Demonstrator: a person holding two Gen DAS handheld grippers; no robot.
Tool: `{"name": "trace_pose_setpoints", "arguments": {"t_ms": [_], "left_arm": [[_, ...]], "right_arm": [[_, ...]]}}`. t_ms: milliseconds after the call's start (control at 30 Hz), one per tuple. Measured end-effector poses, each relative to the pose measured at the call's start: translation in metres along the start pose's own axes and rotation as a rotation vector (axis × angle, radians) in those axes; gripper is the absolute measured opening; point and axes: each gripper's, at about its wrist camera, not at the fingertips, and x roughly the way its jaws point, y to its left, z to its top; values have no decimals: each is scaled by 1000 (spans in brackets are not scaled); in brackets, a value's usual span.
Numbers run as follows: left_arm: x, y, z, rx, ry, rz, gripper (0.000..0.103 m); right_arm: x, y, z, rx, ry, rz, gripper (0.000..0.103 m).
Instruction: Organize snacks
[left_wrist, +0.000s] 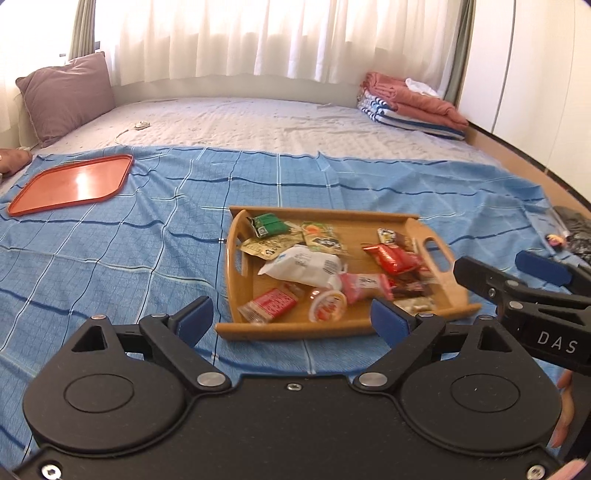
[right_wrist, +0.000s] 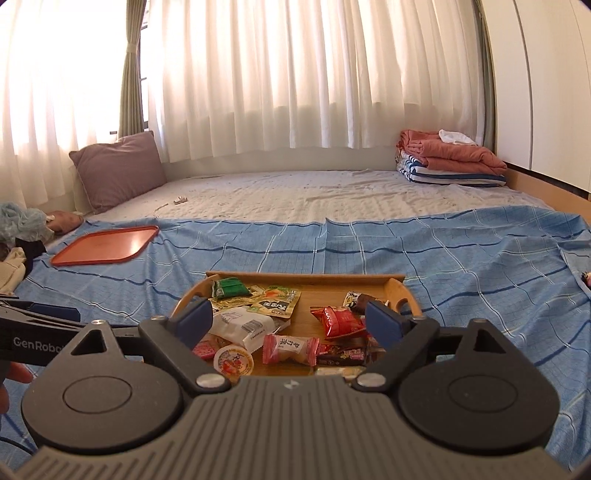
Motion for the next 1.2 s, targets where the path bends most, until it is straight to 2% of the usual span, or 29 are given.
{"name": "trace_pose_setpoints", "arguments": {"t_ms": [333,633,800,1000,1200], "left_arm": [[-78,-7,-7,-2,-41,5,95],[-133,-9,-49,-20,-56,-28,98],[-122,-10,-84,-4,-32,0,99],[-90,1,-121,-51,1,17,99],[-53,2,-148,-12,16,56,99]], "right_arm": [[-68,6,11,-18,-60,30,94],[-113,9,-9,-28,-83,48,101],[-114,9,-36,-46,-45,39,103],[-100,2,-78,-36,18,2,103],[-79,-4,-116,-40,94,-23,103]]}}
